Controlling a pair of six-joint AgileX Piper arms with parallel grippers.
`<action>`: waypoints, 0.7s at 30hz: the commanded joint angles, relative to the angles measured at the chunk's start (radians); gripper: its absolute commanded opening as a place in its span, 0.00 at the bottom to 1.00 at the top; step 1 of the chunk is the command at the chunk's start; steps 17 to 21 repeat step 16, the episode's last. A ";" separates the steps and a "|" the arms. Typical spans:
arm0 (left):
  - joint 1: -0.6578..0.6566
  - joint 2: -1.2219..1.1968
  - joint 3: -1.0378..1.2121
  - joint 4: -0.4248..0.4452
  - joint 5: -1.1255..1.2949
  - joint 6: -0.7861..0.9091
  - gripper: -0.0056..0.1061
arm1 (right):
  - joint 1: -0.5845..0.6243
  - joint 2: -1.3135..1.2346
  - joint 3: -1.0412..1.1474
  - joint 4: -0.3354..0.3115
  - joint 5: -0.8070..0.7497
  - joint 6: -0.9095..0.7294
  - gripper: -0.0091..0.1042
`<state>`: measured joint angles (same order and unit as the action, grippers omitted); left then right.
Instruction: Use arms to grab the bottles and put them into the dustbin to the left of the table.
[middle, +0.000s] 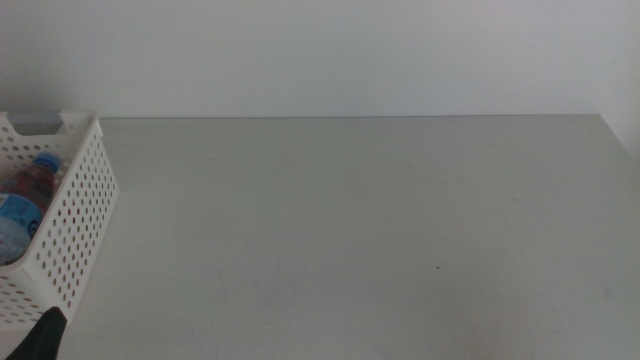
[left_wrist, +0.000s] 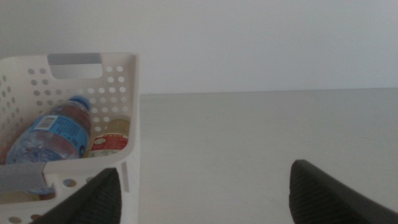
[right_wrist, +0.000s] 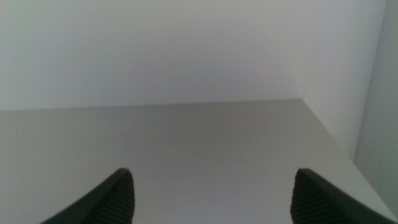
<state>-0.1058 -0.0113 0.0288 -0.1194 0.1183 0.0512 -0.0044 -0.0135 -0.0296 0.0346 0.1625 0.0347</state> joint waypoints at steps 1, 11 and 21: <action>0.024 -0.016 0.002 0.001 -0.075 -0.001 0.86 | -0.006 -0.022 0.015 -0.002 -0.076 -0.004 0.65; 0.107 -0.017 0.003 0.001 -0.075 -0.001 0.86 | -0.006 -0.022 0.048 -0.005 -0.077 -0.004 0.65; 0.107 -0.027 0.003 0.001 -0.077 -0.001 0.86 | -0.006 -0.022 0.048 -0.006 -0.075 -0.004 0.65</action>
